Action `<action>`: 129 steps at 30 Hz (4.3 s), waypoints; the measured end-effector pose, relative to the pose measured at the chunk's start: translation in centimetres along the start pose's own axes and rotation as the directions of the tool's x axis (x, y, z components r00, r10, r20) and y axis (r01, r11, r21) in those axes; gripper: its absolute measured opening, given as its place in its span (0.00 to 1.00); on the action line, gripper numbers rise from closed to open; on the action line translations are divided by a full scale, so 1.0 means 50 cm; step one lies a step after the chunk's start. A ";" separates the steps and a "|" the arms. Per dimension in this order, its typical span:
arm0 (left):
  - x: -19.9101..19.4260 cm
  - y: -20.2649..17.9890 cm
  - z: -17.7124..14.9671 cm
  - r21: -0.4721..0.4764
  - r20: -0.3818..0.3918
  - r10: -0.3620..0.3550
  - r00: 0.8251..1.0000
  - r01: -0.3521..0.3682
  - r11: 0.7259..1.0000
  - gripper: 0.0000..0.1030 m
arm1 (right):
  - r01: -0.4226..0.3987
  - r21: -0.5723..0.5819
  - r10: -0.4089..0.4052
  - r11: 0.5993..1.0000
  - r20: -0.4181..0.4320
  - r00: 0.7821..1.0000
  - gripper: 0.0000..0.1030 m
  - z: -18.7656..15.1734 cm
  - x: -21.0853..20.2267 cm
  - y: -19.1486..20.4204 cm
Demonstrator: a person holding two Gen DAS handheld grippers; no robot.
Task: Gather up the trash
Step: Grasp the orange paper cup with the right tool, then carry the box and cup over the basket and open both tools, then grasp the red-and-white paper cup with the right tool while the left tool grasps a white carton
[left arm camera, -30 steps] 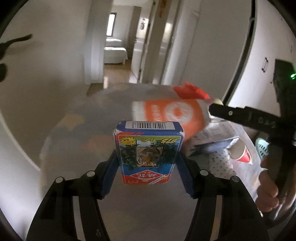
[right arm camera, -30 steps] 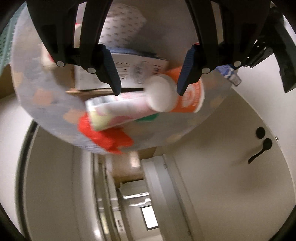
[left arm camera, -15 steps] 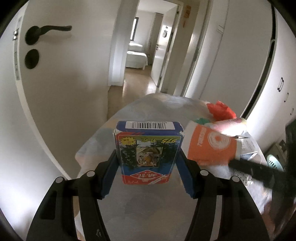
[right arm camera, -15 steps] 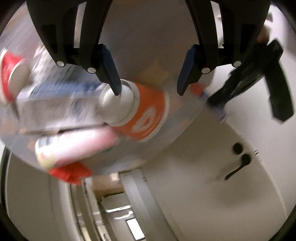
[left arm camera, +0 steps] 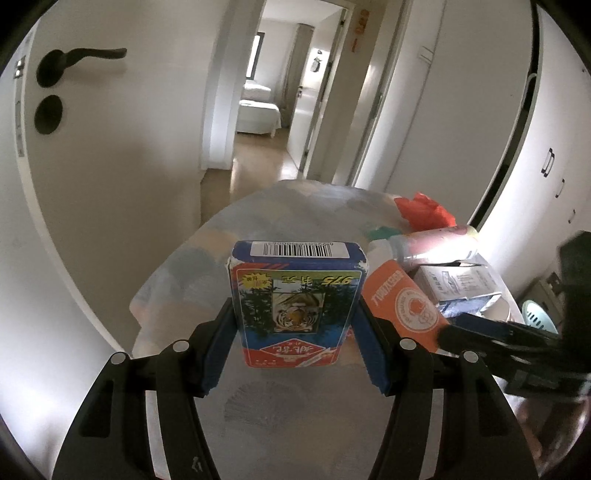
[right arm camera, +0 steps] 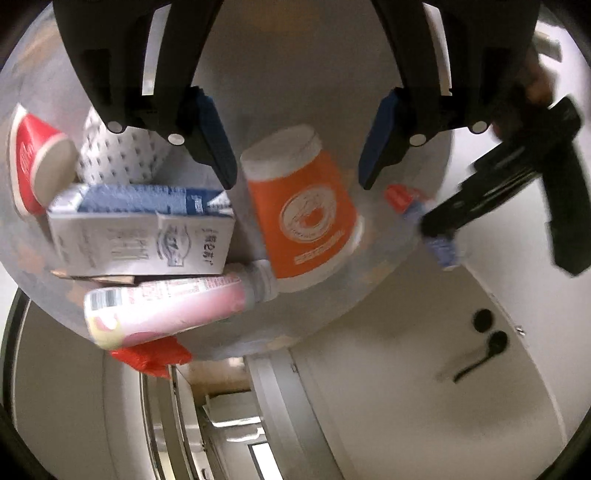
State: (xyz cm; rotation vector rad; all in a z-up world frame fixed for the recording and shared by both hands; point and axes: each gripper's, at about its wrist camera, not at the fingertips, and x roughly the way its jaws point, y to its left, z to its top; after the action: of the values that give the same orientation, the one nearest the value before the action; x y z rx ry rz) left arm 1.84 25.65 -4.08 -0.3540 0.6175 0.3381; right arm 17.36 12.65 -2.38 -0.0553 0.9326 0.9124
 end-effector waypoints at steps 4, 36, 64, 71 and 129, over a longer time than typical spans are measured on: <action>-0.008 0.011 0.001 -0.004 0.000 0.000 1.000 0.000 1.000 0.58 | -0.005 0.006 0.005 1.000 -0.039 0.999 0.63 0.021 0.051 -0.004; -0.039 -0.371 0.044 0.285 -0.005 -0.309 0.951 0.298 0.911 0.58 | 0.254 0.270 -0.338 0.929 0.332 0.881 0.52 -0.094 -0.382 -0.196; 0.235 -0.927 -0.163 0.355 -0.472 -0.479 0.740 0.657 0.665 0.59 | 0.425 0.797 -0.730 0.429 0.028 0.683 0.53 -0.397 -0.591 -0.633; 0.230 -0.949 -0.172 0.392 -0.458 -0.469 0.755 0.645 0.656 0.70 | 0.431 0.794 -0.721 0.429 0.013 0.693 0.53 -0.375 -0.571 -0.651; 0.239 -0.323 0.064 0.276 -0.265 -0.300 0.916 0.370 0.887 0.61 | 0.387 0.297 -0.420 0.873 0.055 0.906 0.57 -0.082 -0.152 -0.255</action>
State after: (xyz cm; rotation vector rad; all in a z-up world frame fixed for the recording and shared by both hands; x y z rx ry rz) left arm 19.17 15.07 -5.42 -0.1786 0.7964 -0.1412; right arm 21.53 -2.11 -3.71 0.0450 0.8882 0.3838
